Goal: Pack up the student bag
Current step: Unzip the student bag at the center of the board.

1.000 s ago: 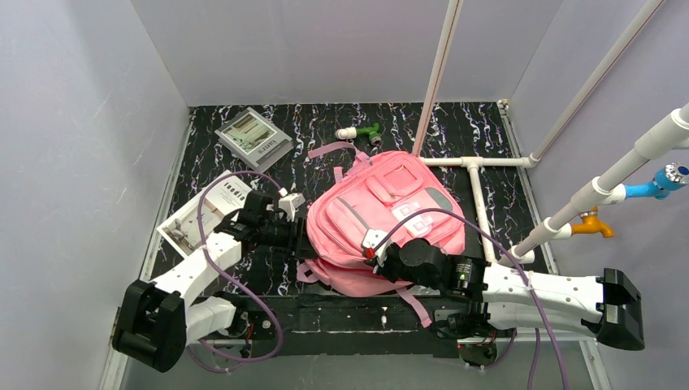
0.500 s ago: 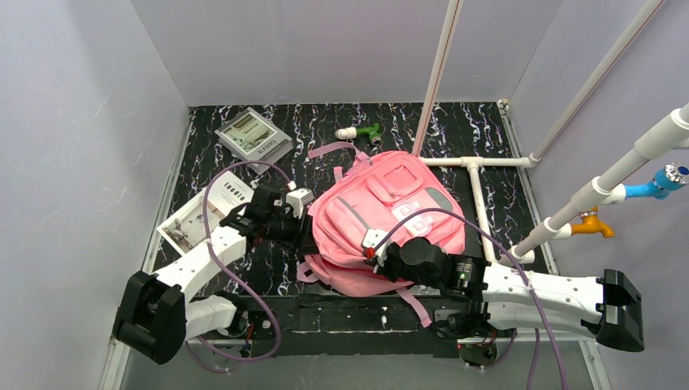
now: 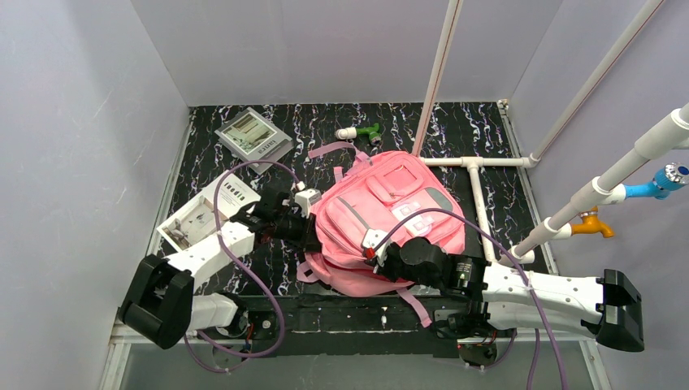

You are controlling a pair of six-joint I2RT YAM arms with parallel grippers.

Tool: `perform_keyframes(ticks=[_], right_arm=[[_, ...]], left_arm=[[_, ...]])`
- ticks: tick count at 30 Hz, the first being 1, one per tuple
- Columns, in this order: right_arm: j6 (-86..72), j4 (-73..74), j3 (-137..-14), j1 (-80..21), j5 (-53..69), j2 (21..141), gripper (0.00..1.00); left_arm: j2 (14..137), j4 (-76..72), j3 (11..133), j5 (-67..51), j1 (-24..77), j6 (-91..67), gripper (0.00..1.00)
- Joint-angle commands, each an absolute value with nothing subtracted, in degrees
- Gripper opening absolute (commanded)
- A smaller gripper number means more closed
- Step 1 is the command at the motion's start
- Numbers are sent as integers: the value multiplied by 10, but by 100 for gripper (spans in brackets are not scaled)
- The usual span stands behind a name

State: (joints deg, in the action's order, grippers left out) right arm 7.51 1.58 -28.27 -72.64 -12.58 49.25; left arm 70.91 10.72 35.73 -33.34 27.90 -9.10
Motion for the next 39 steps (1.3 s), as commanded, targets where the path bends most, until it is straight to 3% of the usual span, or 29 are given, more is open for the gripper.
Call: perform_keyframes(ticks=[1, 11, 23, 27, 31, 39], right_arm=[[82, -28, -299, -714, -165, 487, 1], [88, -6, -305, -713, -182, 483, 1], [100, 39, -297, -713, -194, 445, 1], [94, 30, -287, -714, -163, 442, 1], [101, 22, -291, -720, -108, 468, 1], [122, 6, -302, -720, -56, 482, 1]], left_arm=[[702, 87, 359, -322, 283, -95, 1], [642, 278, 426, -186, 284, -78, 0], [684, 262, 458, 42, 279, 36, 0], [680, 246, 461, -89, 252, 42, 0], [693, 194, 454, -67, 246, 19, 0], [903, 169, 614, -185, 199, 41, 0]])
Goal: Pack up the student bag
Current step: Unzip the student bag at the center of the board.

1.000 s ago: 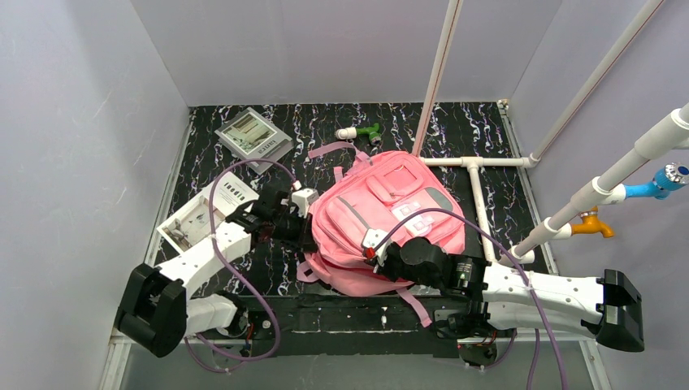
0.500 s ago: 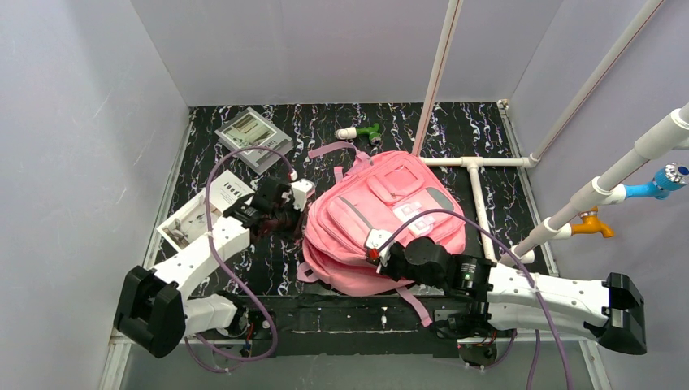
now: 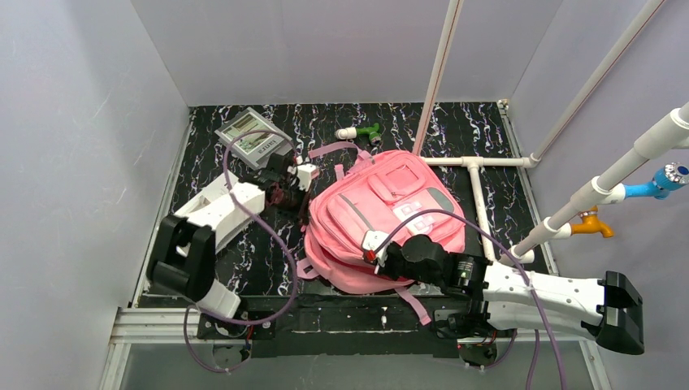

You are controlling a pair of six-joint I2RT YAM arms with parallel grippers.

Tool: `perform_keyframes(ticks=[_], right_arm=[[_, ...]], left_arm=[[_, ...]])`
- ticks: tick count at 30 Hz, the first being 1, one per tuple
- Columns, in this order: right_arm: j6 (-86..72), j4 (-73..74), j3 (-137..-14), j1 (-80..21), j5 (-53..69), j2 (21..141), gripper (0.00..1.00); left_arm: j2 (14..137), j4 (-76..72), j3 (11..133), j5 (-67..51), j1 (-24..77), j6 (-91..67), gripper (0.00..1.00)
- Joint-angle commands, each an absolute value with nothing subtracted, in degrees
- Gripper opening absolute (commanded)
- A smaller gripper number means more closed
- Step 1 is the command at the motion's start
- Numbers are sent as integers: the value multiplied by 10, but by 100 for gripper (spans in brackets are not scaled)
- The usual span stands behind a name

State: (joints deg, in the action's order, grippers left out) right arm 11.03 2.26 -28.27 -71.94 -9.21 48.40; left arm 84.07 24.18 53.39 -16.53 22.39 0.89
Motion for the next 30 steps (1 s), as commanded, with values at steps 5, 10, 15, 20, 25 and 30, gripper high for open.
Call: perform_keyframes(ticks=[5, 10, 15, 20, 25, 30], right_arm=[[129, 10, -315, -720, -57, 491, 1], [127, 29, -334, -721, -78, 502, 1], [128, 15, -343, -721, -58, 523, 1], [136, 16, -354, -721, -52, 533, 1], [131, 7, -355, -720, -63, 541, 1], [97, 29, -379, -720, -92, 559, 1]], left_arm=[[948, 153, 668, -266, 189, 66, 0], [903, 213, 655, -222, 177, 86, 0], [908, 155, 640, -175, 151, 38, 0], [993, 78, 695, -253, 151, -47, 0], [1075, 101, 768, -284, 151, -88, 0], [999, 113, 706, -257, 144, -117, 0]])
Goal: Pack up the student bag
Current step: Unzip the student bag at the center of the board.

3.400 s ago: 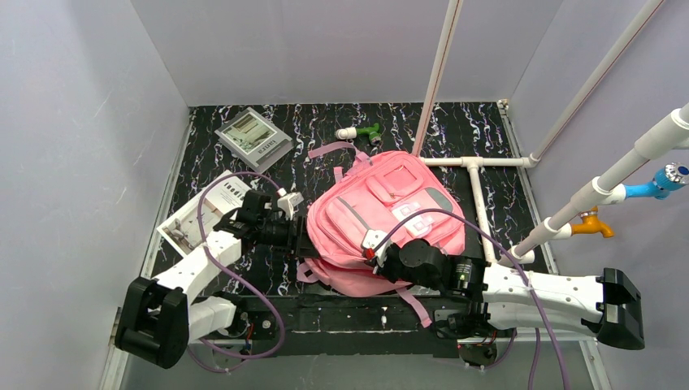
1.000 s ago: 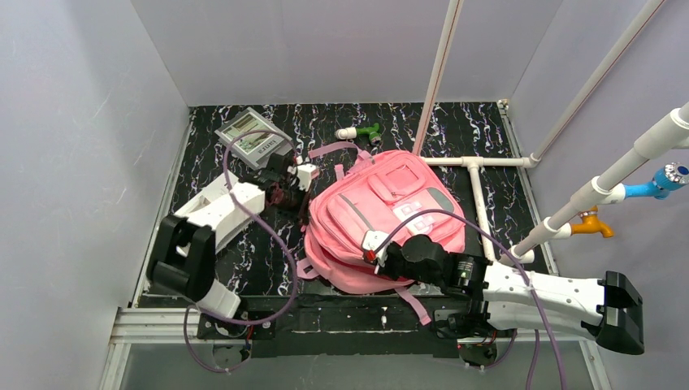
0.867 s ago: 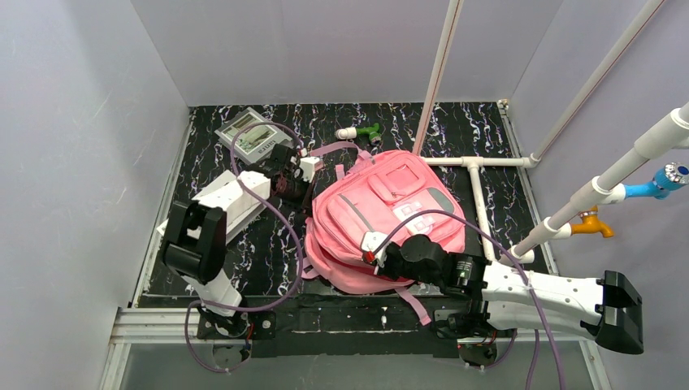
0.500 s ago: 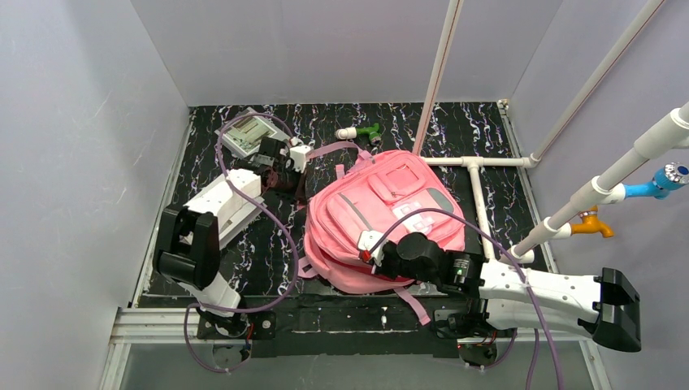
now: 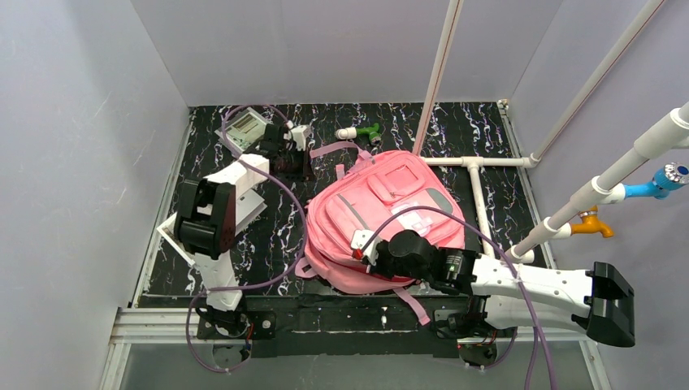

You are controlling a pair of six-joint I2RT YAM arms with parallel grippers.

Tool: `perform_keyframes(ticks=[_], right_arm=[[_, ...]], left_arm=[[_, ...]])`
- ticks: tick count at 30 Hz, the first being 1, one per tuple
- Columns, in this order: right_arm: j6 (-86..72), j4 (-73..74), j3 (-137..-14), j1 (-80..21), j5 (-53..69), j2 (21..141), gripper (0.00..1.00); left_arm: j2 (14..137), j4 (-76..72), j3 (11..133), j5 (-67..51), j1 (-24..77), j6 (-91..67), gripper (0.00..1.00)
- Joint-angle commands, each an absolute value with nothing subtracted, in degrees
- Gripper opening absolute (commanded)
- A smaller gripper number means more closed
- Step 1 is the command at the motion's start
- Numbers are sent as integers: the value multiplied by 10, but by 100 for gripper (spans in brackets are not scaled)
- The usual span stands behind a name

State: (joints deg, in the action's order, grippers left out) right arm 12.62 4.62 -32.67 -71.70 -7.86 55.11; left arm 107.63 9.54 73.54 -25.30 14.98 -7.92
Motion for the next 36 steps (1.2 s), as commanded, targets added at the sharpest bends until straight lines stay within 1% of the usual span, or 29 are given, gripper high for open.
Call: perform_keyframes(ticks=[1, 2, 5, 10, 12, 13, 16, 18, 19, 22, 26, 28, 32, 36], right_arm=[[92, 30, -381, -721, -98, 563, 1], [87, 28, -382, -720, -104, 566, 1], [54, 29, -397, -720, -131, 563, 1], [-34, 7, -427, -720, -196, 565, 1], [-62, 5, -449, -720, -223, 572, 1], [-72, -18, -458, -720, -231, 575, 1], [-88, -52, -479, -720, -261, 575, 1], [-83, -77, -485, -720, -278, 571, 1], [-79, -91, -484, -720, -286, 569, 1], [-65, -114, -483, -719, -294, 570, 1], [-63, -133, -478, -718, -292, 570, 1], [-65, -137, -473, -716, -299, 569, 1], [-70, -121, -466, -715, -327, 571, 1], [-66, -81, -468, -715, -324, 584, 1]], left_arm=[[980, 128, 698, -252, 141, -134, 0], [965, 153, 694, -244, 137, -152, 0], [892, 195, 663, -262, 135, -195, 15], [739, 199, 578, -308, 135, -313, 37], [684, 211, 565, -312, 134, -371, 56], [662, 220, 559, -312, 134, -392, 59], [601, 224, 532, -313, 134, -465, 60], [574, 213, 512, -316, 134, -517, 63], [564, 202, 500, -322, 133, -546, 67], [556, 139, 461, -354, 133, -618, 71], [576, 80, 431, -388, 134, -673, 71], [570, 102, 444, -359, 134, -646, 70], [563, 269, 544, -226, 132, -477, 75], [617, 421, 644, -93, 112, -349, 79]])
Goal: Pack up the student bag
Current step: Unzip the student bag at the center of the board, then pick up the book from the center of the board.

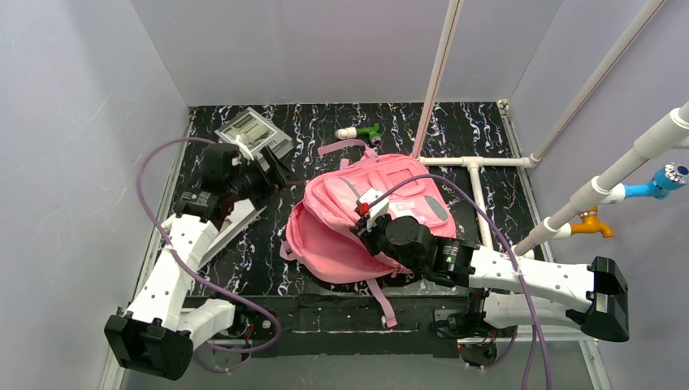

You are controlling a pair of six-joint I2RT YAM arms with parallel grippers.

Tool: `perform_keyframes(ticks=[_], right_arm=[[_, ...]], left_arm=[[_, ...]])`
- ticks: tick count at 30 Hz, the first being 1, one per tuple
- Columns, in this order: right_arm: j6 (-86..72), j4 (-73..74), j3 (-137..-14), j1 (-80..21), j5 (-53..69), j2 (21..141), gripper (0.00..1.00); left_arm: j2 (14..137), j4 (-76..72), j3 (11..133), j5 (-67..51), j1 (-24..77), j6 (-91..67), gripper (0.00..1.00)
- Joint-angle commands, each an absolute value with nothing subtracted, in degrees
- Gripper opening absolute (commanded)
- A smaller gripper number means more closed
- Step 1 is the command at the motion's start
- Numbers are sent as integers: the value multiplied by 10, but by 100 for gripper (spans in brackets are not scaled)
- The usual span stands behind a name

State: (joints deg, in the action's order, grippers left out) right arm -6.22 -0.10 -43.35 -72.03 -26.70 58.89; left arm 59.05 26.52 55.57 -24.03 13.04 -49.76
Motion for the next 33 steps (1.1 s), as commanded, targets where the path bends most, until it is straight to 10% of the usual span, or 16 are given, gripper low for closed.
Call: perform_keyframes(ticks=[1, 9, 18, 33], right_arm=[[-65, -65, -473, -715, -315, 590, 1], [-58, 62, -487, -715, -259, 645, 7], [-138, 112, -617, -715, -54, 767, 98], [-299, -64, -888, -610, 13, 1090, 96]], left_arm=[[627, 435, 658, -52, 105, -330, 82], [700, 428, 663, 91, 20, -334, 98], [658, 416, 664, 65, -31, -262, 98], [598, 518, 885, 63, -26, -266, 98]])
